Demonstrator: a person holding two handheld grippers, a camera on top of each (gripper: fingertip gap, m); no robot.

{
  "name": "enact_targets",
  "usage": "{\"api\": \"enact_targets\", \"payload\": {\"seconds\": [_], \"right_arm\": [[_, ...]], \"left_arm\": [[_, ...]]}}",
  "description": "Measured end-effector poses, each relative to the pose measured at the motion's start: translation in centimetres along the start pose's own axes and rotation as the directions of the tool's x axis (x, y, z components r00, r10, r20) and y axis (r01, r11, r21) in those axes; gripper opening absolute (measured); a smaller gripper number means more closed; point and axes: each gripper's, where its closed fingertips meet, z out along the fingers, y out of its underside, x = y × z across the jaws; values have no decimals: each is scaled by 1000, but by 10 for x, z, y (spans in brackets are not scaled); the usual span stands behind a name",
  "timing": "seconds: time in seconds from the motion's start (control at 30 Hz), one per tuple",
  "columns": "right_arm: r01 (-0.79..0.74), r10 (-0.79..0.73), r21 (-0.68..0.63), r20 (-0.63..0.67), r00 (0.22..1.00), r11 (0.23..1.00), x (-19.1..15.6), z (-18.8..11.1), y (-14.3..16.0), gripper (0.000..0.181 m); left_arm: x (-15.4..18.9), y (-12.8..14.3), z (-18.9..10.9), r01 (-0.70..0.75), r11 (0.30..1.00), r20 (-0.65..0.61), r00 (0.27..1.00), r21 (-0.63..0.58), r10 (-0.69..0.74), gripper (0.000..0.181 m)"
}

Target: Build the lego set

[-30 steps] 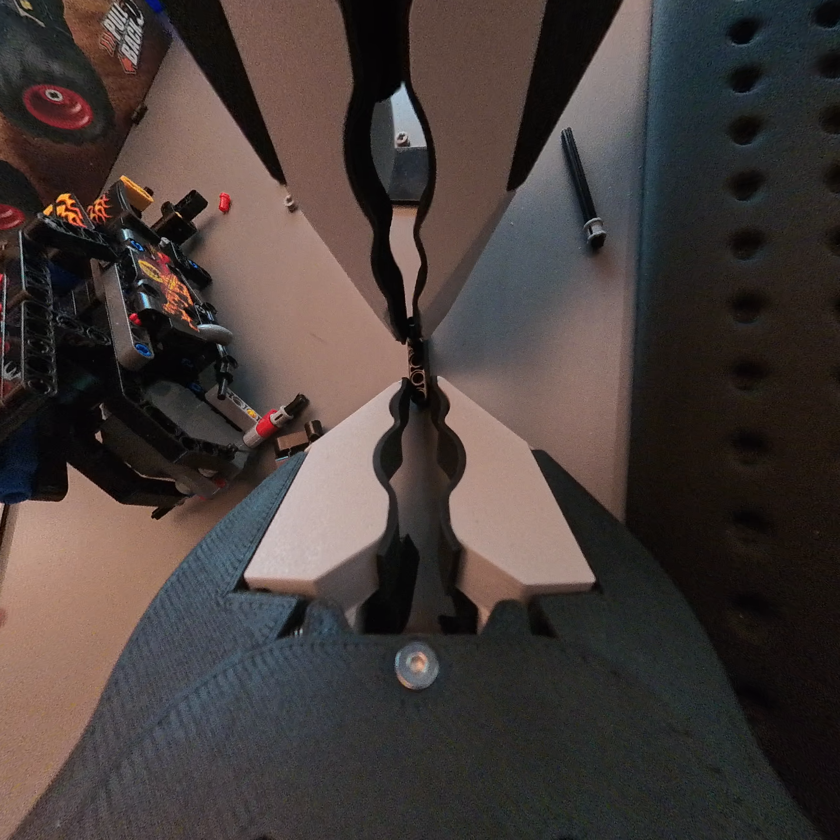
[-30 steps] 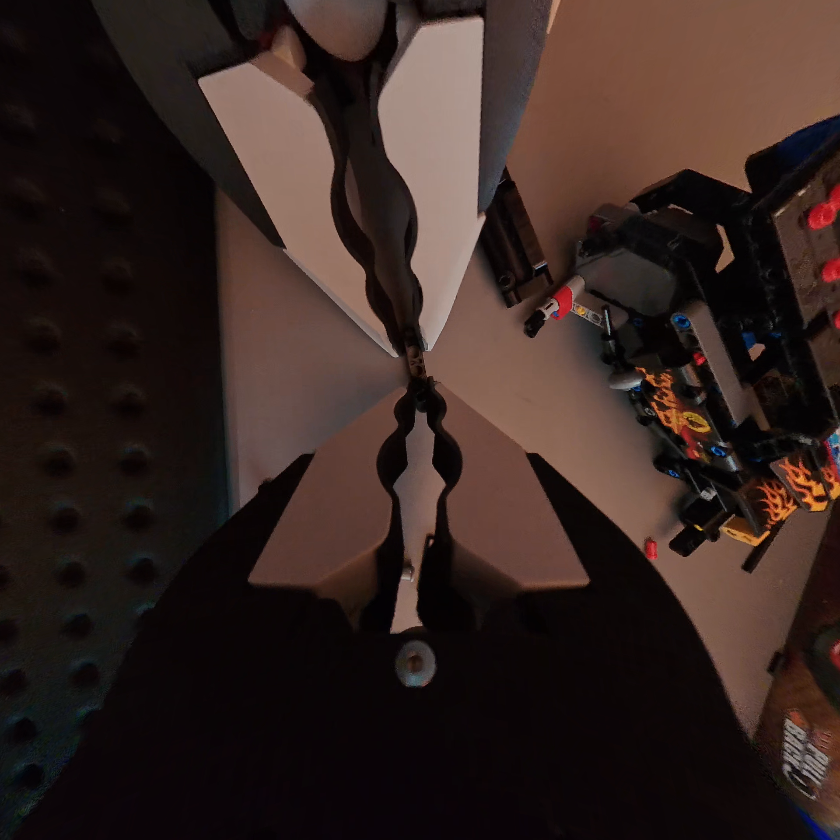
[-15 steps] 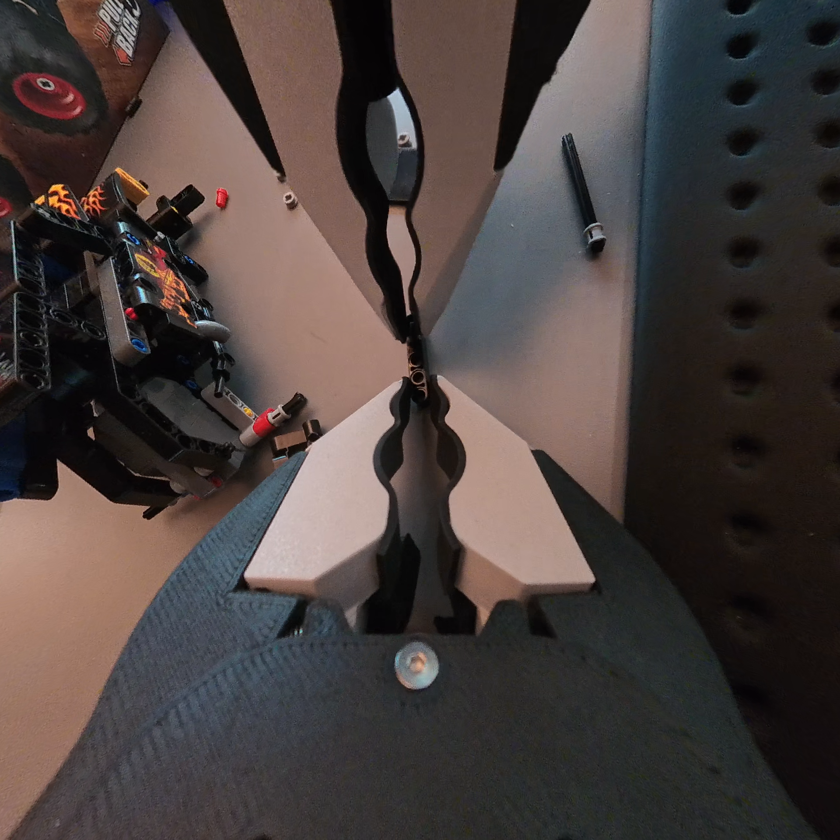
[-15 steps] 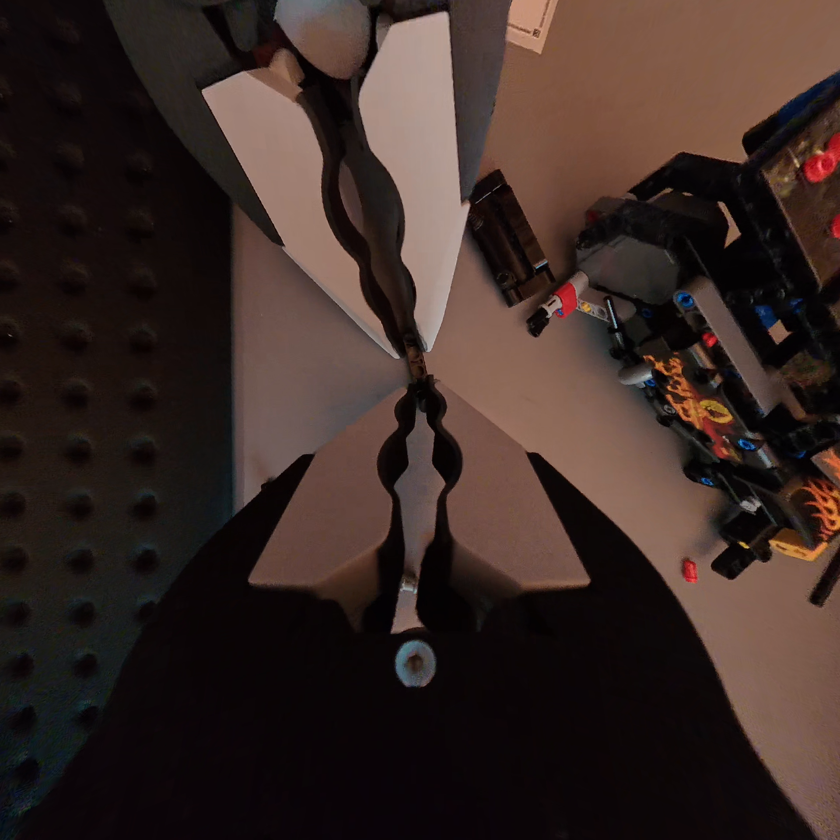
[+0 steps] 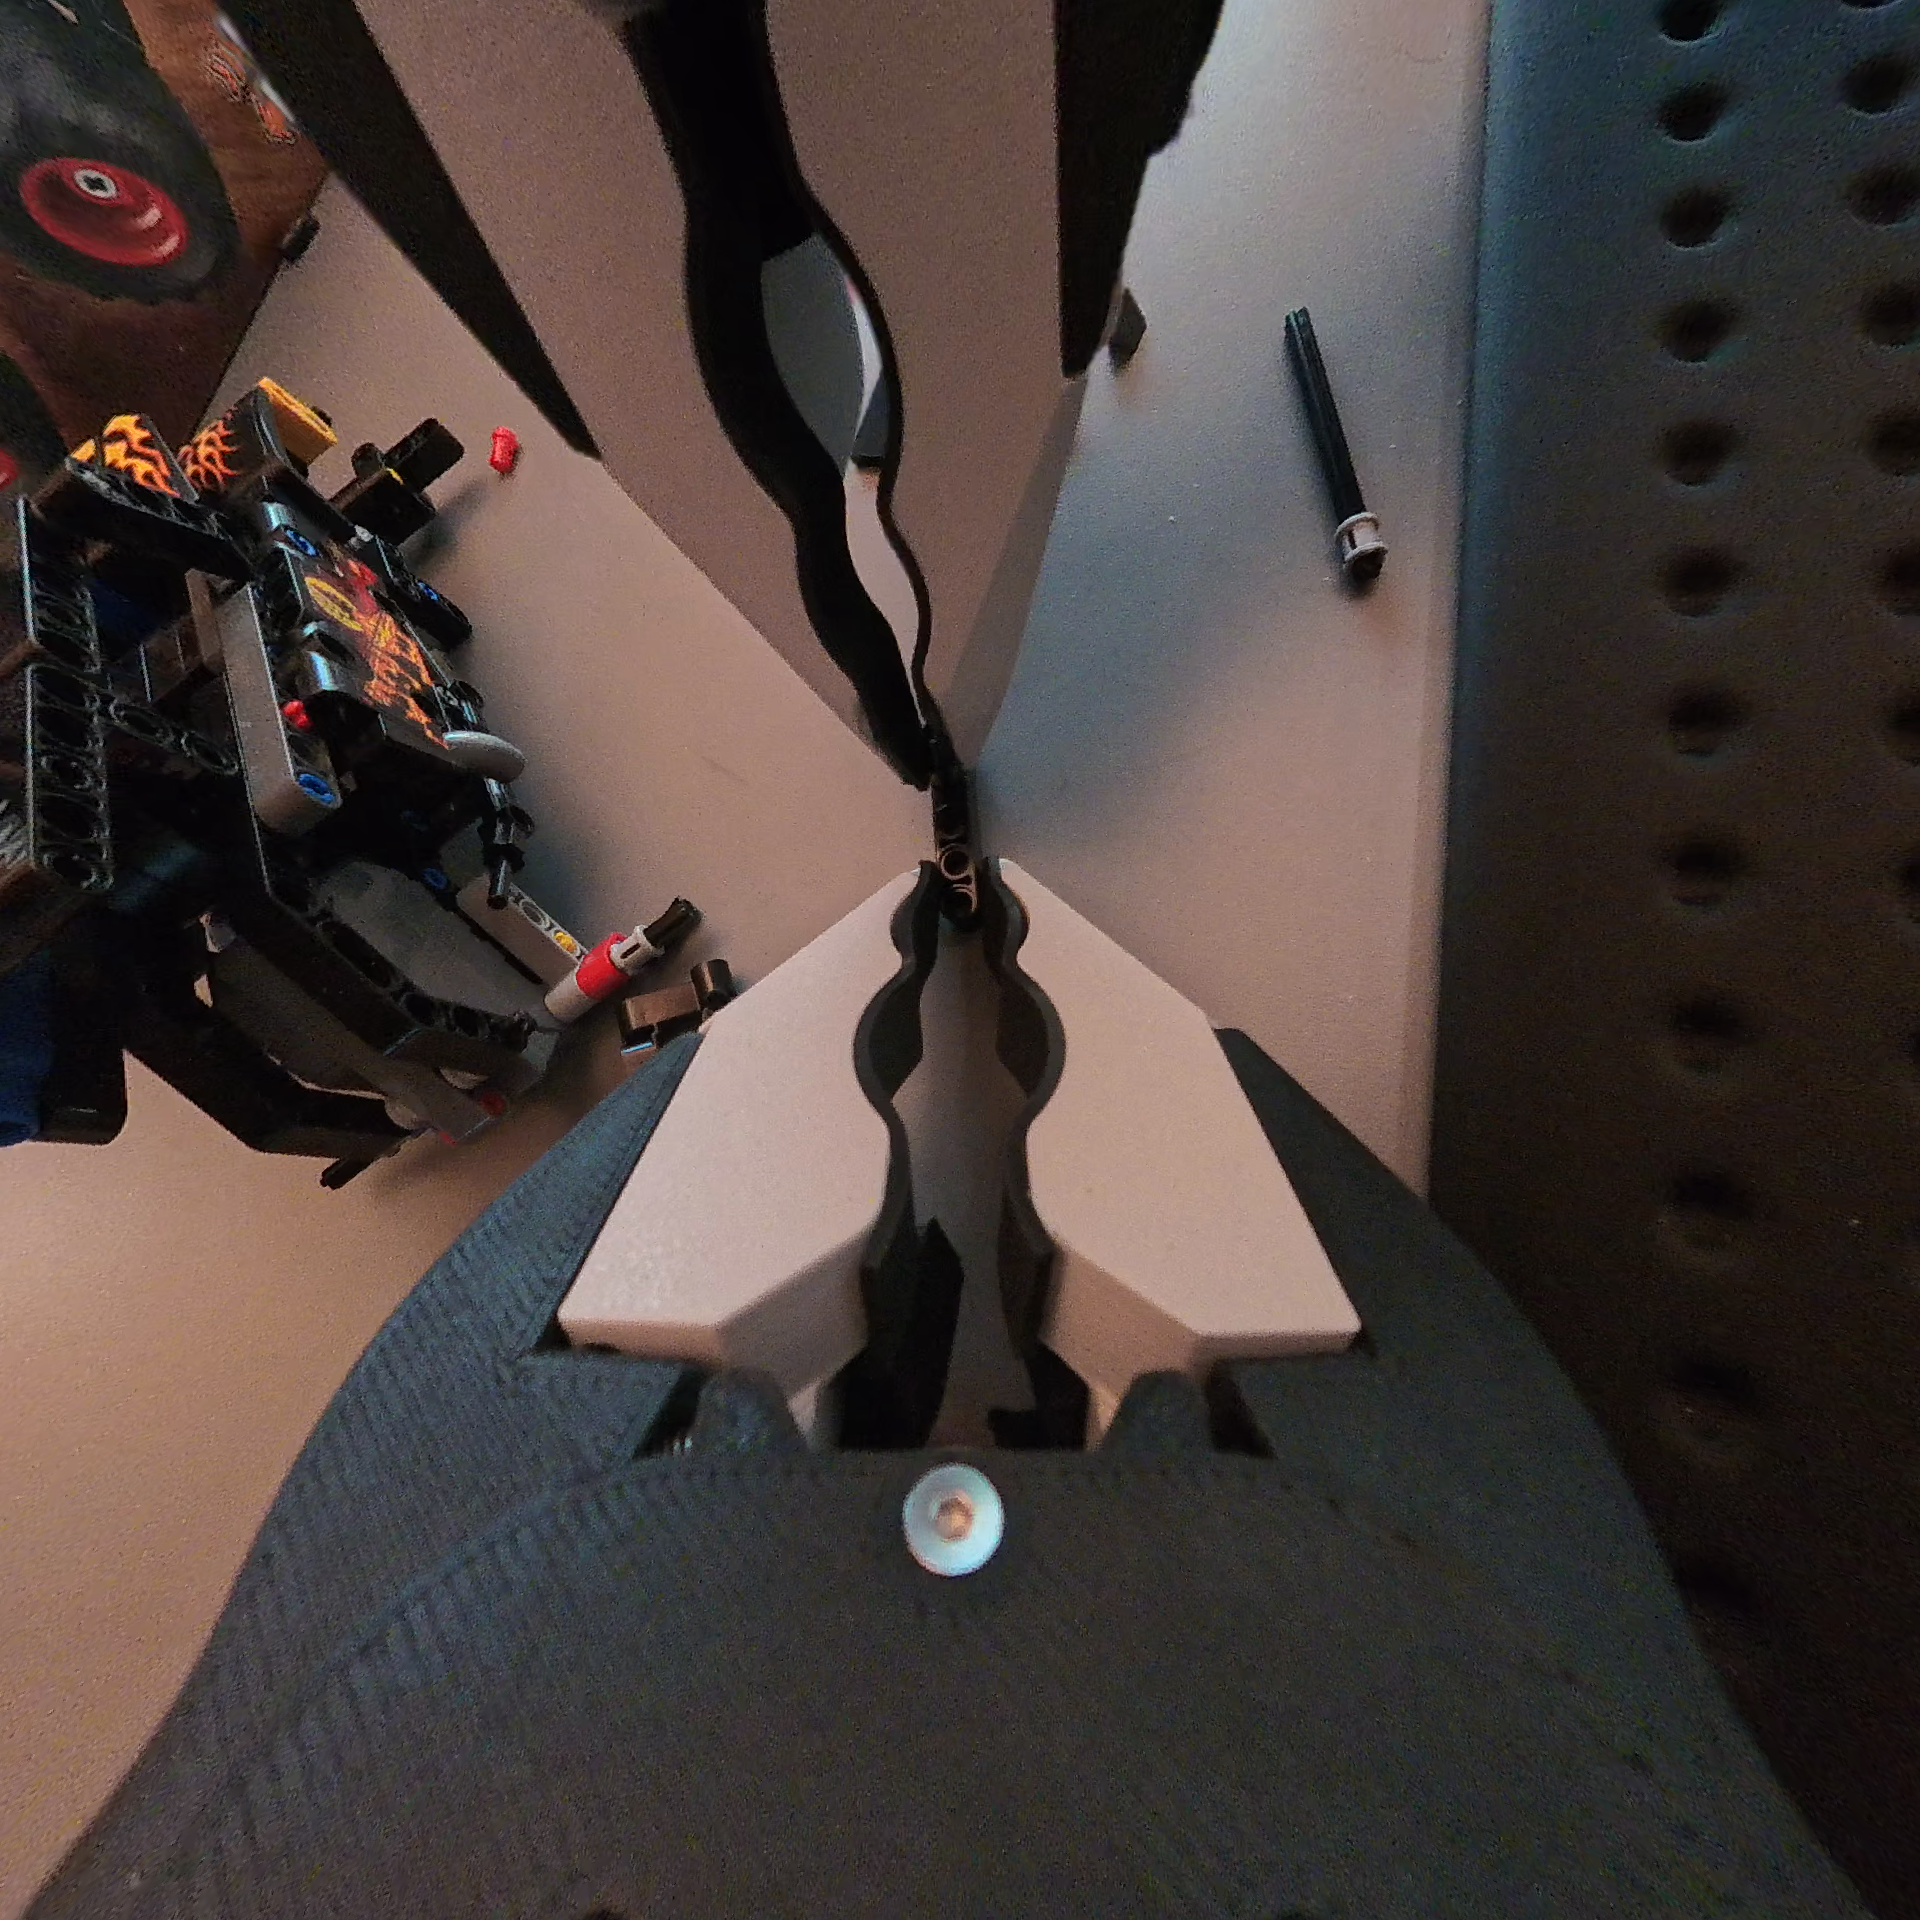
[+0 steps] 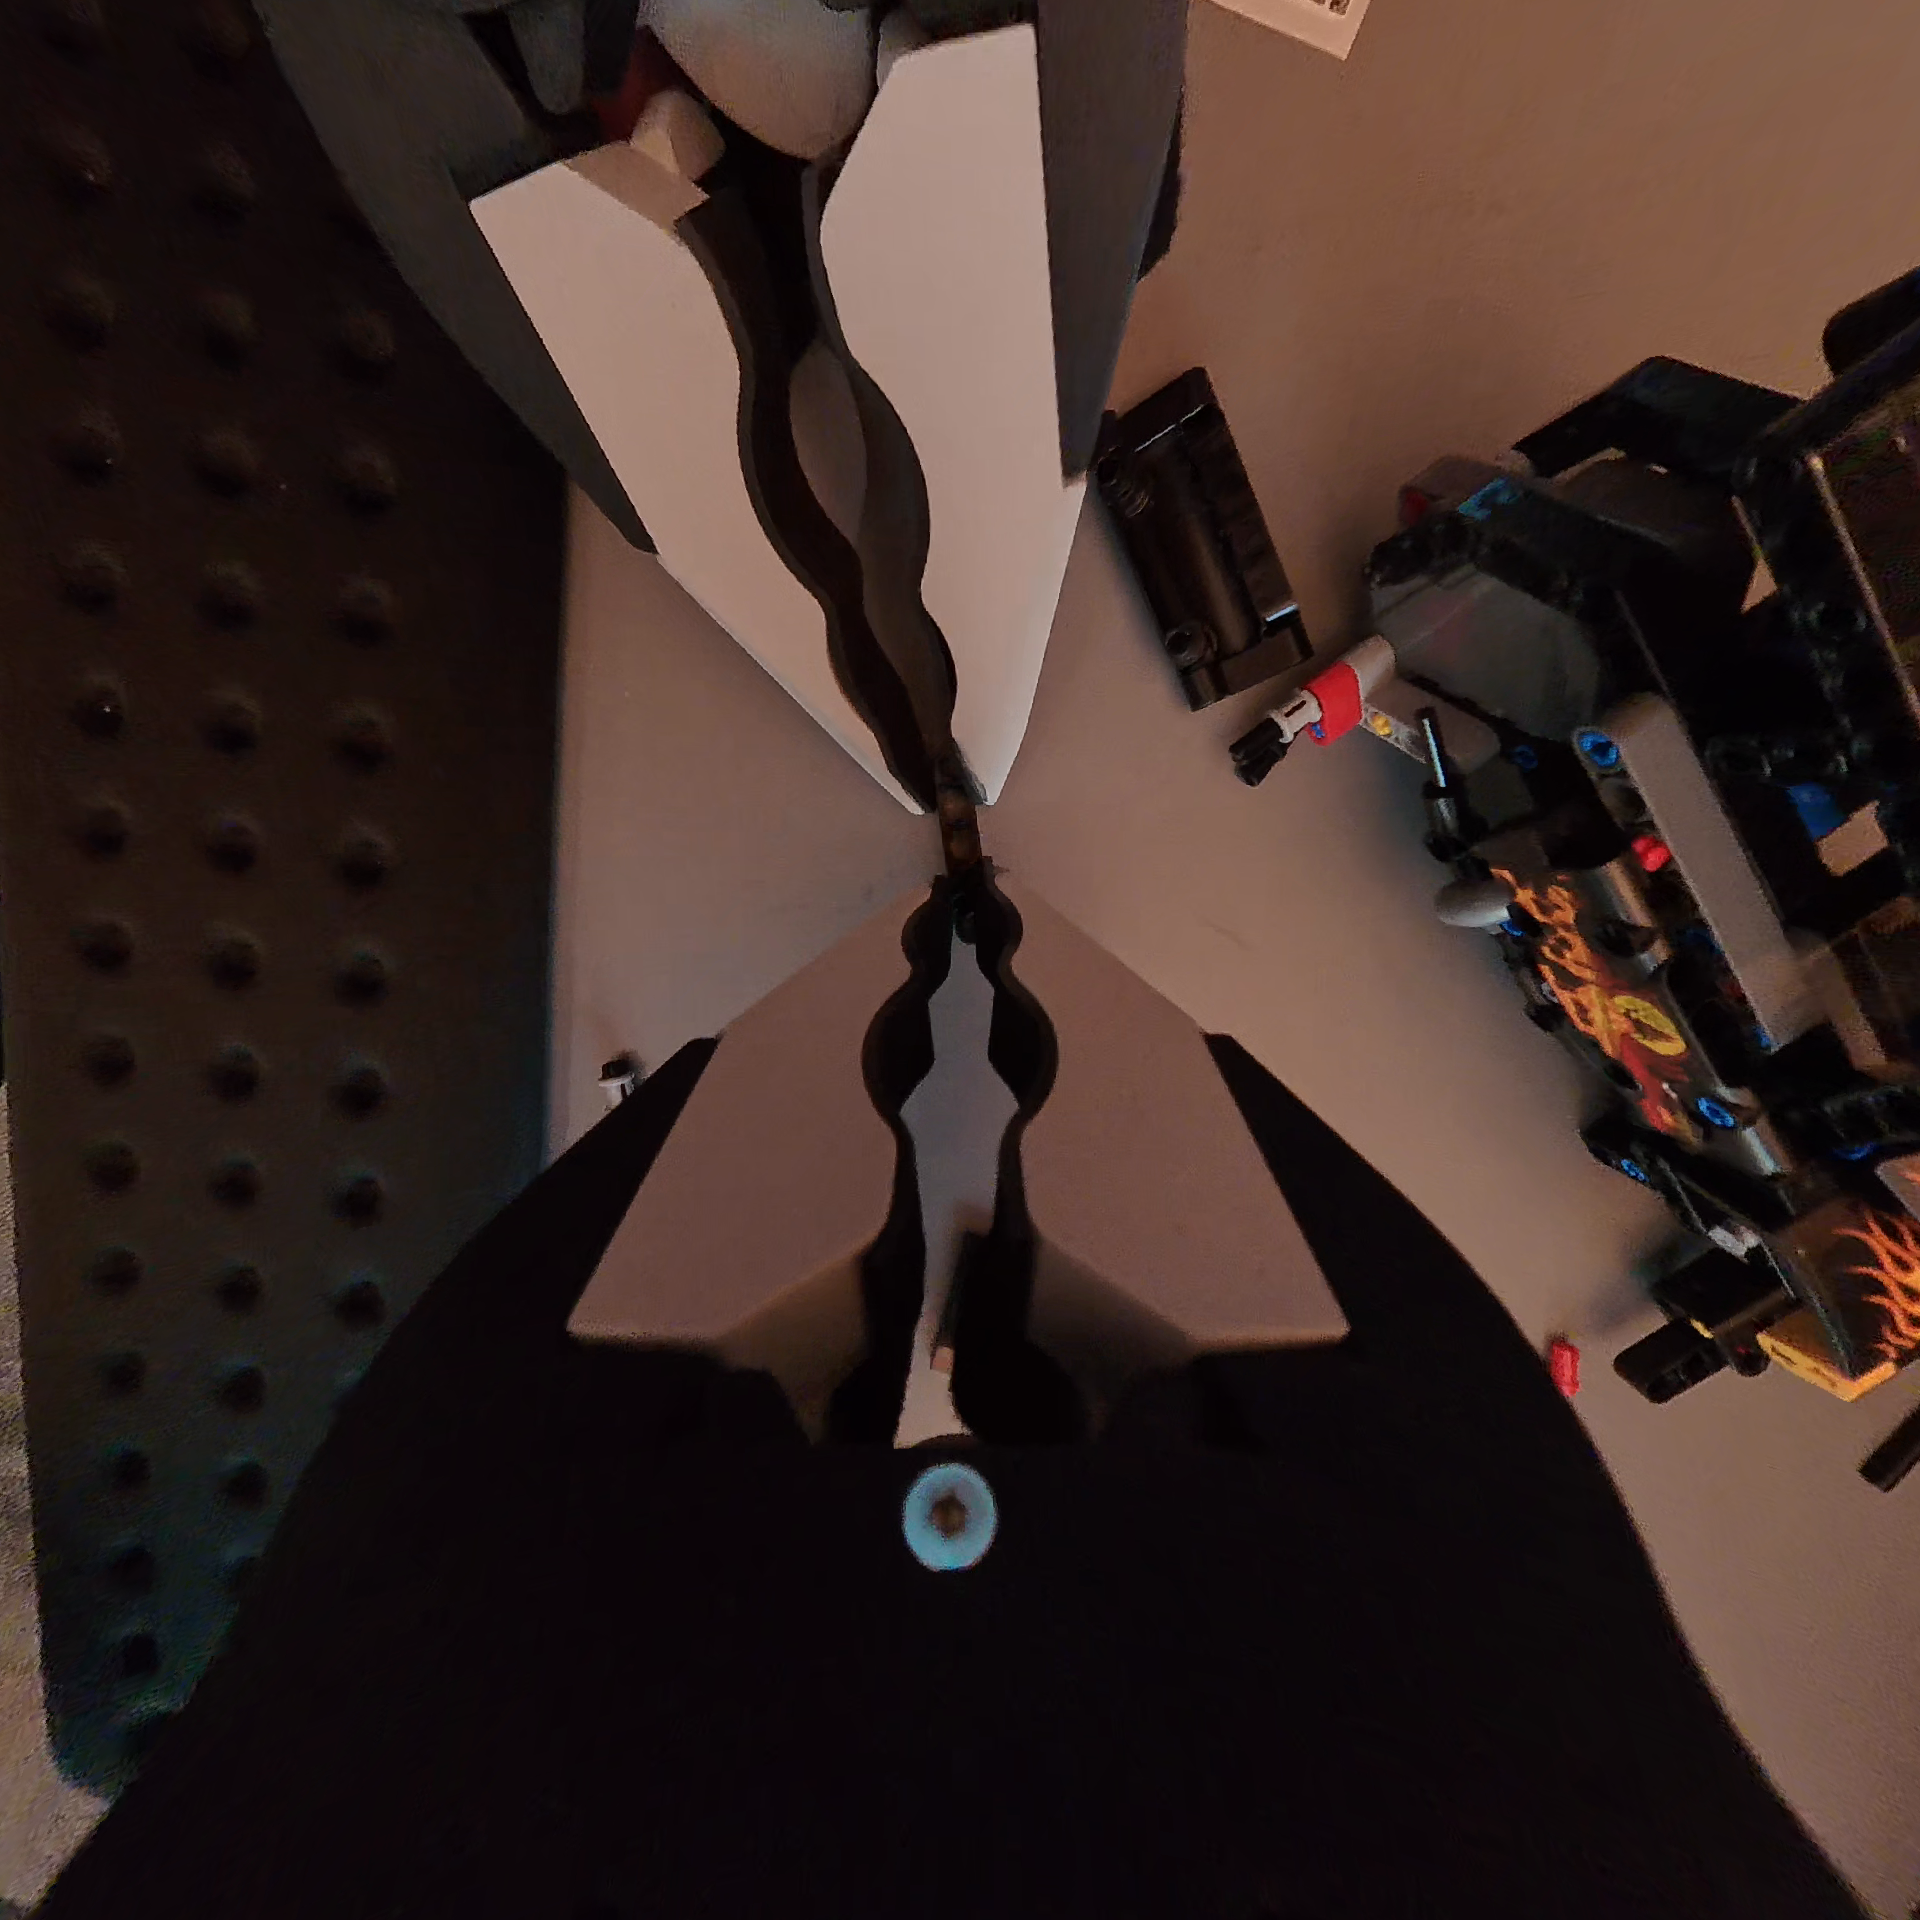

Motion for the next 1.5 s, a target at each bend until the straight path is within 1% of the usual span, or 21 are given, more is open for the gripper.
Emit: {"api": "enact_targets", "payload": {"seconds": [0.33,0.43,0.63,0.73,0.83,0.9,0.93,0.97,1.0,1.03,1.07,1.1,1.13,1.17,1.2,1.27,1.3,1.37,1.43,1.5], "right_arm": [[13,-7,-75,90,996,997,0,0,0,1],[22,-15,-79,87,996,997,0,0,1,1],[57,-55,-81,25,998,995,-3,6,3,1],[33,-30,-97,37,999,995,-2,7,3,2],[-22,29,-87,73,997,996,-2,7,2,3],[-58,61,-39,103,993,998,-4,4,-4,10],[-87,85,27,89,992,996,0,0,-11,5],[-116,111,78,69,991,990,5,-2,-14,5],[-146,143,91,44,989,985,12,-3,-10,14],[-186,187,119,3,982,975,23,-3,-7,14],[-232,243,190,-37,969,954,35,-6,-11,12],[-264,287,262,-50,957,928,42,-8,-16,11],[-289,324,294,-79,943,911,49,-7,-17,11],[-310,358,295,-126,925,904,57,-3,-13,12],[-316,368,289,-146,918,904,59,3,-11,12],[-309,363,261,-194,911,915,61,14,-8,14],[-296,359,275,-218,907,915,64,16,-10,13],[-288,356,289,-217,909,913,65,19,-16,12],[-287,356,302,-203,912,909,64,22,-20,6],[-292,360,310,-189,914,905,64,24,-23,3]], "left_arm": [[0,0,1,2,1000,-3,1000,0,-2,7],[0,0,1,3,1000,-4,1000,0,-3,7],[2,-1,1,-3,1000,-9,1000,2,3,7],[2,-1,1,1,1000,-12,1000,2,-1,7],[2,-1,1,-4,1000,-11,1000,2,4,7],[3,-1,0,4,1000,-16,1000,1,-4,7],[4,0,-1,7,1000,-23,1000,-2,-7,7],[5,0,-1,12,1000,-27,1000,1,-11,8],[7,0,-2,11,1000,-32,999,1,-11,8],[8,0,-2,7,1000,-33,999,-1,-7,8],[8,0,-2,7,1000,-33,999,-2,-7,8],[9,0,-2,10,1000,-37,999,-3,-10,7],[9,0,-2,13,1000,-42,999,-3,-13,8],[9,0,-3,16,1000,-46,999,-3,-17,7],[10,1,-3,21,1000,-48,999,-4,-21,8],[11,1,-5,20,1000,-53,998,-4,-20,9],[11,1,-5,20,1000,-53,998,-4,-21,8],[11,1,-5,22,1000,-52,998,-3,-22,8],[11,1,-5,26,1000,-56,998,-2,-26,8],[11,1,-5,27,1000,-57,998,-2,-27,8]]}}
